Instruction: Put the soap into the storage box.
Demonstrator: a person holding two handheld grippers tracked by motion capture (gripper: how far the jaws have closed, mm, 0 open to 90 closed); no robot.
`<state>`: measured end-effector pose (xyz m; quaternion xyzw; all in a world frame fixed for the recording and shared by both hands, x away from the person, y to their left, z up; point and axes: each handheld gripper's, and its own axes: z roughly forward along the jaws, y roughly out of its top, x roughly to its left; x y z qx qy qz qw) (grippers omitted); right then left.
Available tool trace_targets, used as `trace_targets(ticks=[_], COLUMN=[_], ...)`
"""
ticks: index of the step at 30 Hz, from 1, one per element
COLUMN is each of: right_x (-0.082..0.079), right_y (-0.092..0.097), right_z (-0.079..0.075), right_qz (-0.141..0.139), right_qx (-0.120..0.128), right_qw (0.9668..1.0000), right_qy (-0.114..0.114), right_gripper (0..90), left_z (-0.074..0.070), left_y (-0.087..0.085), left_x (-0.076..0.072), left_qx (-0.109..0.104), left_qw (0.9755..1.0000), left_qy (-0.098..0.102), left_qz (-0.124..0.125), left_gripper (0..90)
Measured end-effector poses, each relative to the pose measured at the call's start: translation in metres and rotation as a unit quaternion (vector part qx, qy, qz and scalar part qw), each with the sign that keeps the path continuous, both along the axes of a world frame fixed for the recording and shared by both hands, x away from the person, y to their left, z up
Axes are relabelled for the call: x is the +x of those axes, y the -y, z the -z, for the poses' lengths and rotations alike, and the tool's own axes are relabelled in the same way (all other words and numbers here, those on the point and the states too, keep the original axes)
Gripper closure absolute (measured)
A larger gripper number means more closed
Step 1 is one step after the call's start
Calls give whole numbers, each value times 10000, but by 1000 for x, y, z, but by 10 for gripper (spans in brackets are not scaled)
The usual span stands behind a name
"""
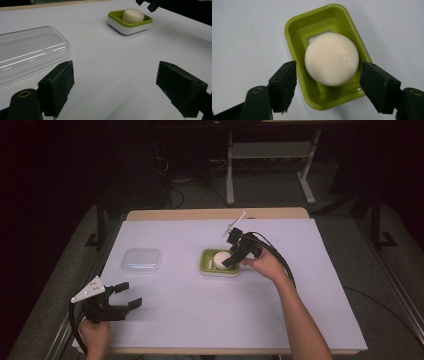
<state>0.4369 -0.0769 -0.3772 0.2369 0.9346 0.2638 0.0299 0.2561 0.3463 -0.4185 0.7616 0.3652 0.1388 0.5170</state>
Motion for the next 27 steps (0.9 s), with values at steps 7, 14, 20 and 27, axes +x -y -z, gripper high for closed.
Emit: trace_targets(ticks=[7,14,20,27], right_x=[-12,-23,-31,-43], right_y=[7,14,19,26], right_z=[-5,-5,-6,-6], right_qz=[4,-15,-18,-27], right_qx=[58,113,142,174], right_qw=[10000,9999,9999,9998], right_qy=[-29,-22,-41,-35], right_gripper=[279,275,268,268], left_z=[0,0,0,0], left_y=[1,2,1,2], left_x=[0,0,0,-1], left_qx=[-7,6,8,11], left_qw=[10000,10000,10000,10000], left_qy=[6,-8,-2,-4], left_qz=[3,8,0,4], left_gripper=[144,145,145,145])
